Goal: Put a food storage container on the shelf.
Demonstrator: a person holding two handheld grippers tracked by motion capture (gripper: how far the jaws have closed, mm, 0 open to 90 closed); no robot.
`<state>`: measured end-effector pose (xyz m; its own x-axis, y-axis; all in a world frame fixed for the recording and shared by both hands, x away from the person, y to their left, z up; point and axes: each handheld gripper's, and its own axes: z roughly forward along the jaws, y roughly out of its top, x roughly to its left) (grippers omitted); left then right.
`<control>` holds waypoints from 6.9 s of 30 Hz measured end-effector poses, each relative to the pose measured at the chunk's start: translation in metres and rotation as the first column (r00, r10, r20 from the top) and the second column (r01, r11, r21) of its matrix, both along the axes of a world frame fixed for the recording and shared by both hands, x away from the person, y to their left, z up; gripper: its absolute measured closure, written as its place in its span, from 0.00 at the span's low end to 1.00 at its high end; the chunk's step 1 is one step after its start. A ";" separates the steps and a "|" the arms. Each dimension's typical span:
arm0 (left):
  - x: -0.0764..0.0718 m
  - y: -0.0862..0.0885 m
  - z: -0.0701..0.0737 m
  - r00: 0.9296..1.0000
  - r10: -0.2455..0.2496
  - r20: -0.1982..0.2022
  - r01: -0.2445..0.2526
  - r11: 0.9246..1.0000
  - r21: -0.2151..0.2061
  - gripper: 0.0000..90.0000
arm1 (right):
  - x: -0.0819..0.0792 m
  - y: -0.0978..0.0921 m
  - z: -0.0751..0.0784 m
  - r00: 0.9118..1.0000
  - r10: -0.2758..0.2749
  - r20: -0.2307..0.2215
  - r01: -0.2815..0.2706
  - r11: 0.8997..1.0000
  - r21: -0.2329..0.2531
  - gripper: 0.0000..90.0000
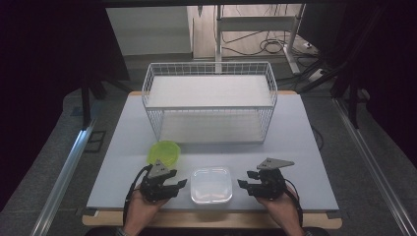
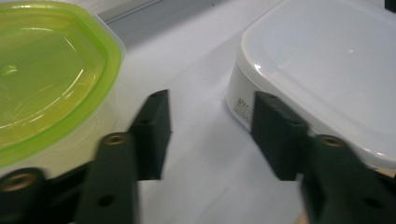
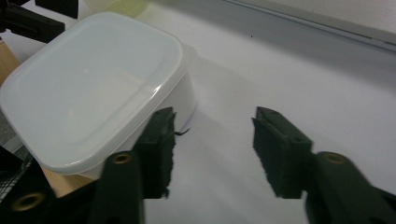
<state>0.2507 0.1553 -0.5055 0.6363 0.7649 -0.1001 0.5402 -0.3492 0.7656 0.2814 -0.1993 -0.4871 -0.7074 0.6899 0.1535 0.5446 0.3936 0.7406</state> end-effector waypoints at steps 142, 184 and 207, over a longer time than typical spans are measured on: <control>0.095 0.002 0.182 0.990 0.033 0.138 0.013 0.947 -0.322 0.88 | 0.089 0.040 0.172 0.983 -0.055 0.177 0.001 0.957 0.289 0.87; 0.163 0.005 0.187 0.992 0.079 0.102 -0.035 0.926 -0.376 0.72 | 0.156 0.056 0.183 0.989 -0.104 0.109 0.067 0.952 0.298 0.77; 0.182 -0.003 0.178 0.987 0.123 0.100 -0.083 0.941 -0.329 0.63 | 0.175 0.064 0.179 0.981 -0.161 0.112 0.129 0.960 0.248 0.67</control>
